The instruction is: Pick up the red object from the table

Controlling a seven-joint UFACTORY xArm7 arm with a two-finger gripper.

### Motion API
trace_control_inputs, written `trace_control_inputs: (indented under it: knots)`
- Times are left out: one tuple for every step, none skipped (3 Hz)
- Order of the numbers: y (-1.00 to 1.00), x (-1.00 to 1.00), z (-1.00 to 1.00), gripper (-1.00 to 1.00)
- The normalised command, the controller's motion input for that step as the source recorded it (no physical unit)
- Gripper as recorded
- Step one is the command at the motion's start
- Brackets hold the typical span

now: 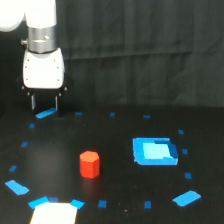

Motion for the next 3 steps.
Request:
trace_control_inputs:
  knots:
    - [-1.00, 1.00, -1.00, 1.00]
    - [-1.00, 1.00, -1.00, 0.97]
    - [-1.00, 1.00, -0.70, 1.00]
